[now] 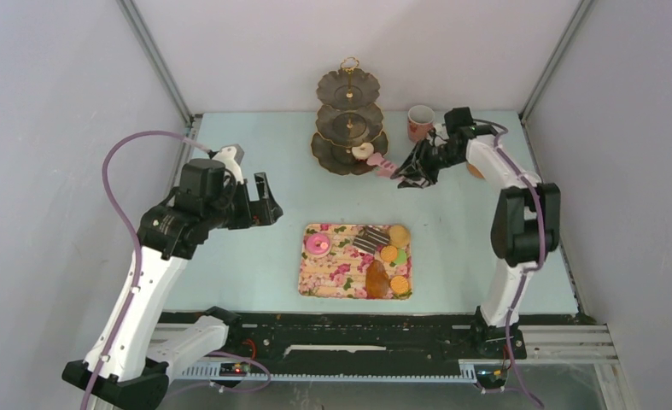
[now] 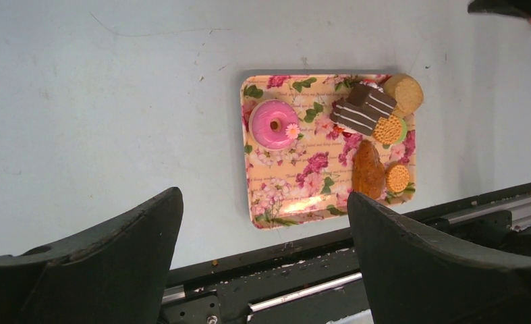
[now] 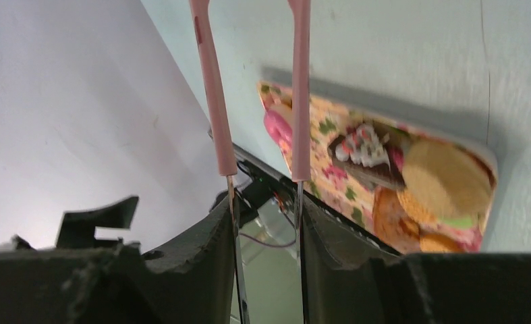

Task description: Serve the afternoon tea

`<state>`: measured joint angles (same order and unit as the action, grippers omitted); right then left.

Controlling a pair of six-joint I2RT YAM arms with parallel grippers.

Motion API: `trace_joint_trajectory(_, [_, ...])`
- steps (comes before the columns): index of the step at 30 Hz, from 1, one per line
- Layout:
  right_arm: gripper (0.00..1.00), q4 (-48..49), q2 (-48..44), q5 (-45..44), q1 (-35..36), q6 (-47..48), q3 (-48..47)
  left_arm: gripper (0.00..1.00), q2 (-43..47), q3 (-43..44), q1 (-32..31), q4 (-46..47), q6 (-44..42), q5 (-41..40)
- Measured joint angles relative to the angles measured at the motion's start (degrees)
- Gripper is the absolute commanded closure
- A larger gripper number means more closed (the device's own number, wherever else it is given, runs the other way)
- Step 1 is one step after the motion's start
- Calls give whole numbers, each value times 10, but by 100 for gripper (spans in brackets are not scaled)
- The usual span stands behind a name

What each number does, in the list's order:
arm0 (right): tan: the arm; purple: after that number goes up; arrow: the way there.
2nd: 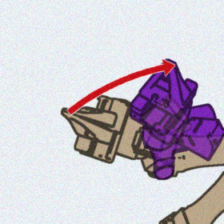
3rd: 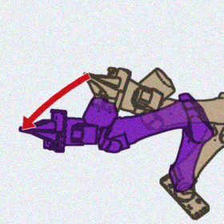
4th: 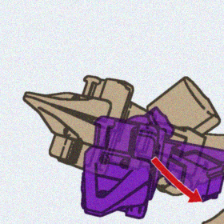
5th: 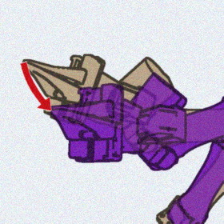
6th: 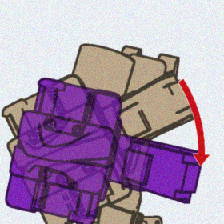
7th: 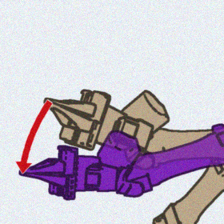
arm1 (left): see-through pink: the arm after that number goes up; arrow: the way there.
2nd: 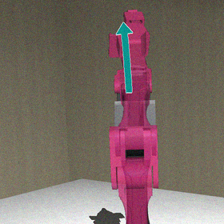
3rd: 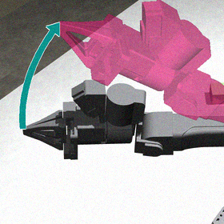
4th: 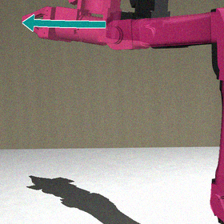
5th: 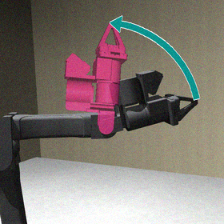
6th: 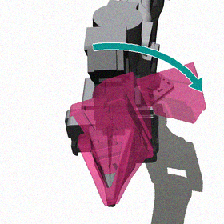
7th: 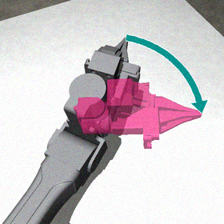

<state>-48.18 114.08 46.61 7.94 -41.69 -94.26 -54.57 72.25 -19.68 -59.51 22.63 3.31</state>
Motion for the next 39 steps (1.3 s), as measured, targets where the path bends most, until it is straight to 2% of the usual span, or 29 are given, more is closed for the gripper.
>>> trace_joint_trajectory(8, [65, -17, -216, 10, 13, 45, 205, 2, 48, 0, 1, 8, 39, 21])
trace_joint_trajectory(13, [63, -19, -334, 16, 102, 49, 295, 2, 89, -11, 1, 19, 80, 46])
trace_joint_trajectory(17, [63, 14, -413, 20, 186, 14, 373, 2, 118, -34, 1, 29, 121, 72])
trace_joint_trajectory(24, [61, 96, -416, 15, 264, -44, 447, 2, 153, -87, 1, 52, 192, 102])
trace_joint_trajectory(30, [61, 158, -369, 14, 268, -58, 452, 2, 172, -97, 1, 65, 228, 116])
trace_joint_trajectory(39, [61, 207, -291, 16, 260, -59, 452, 2, 170, -97, 1, 68, 239, 119])
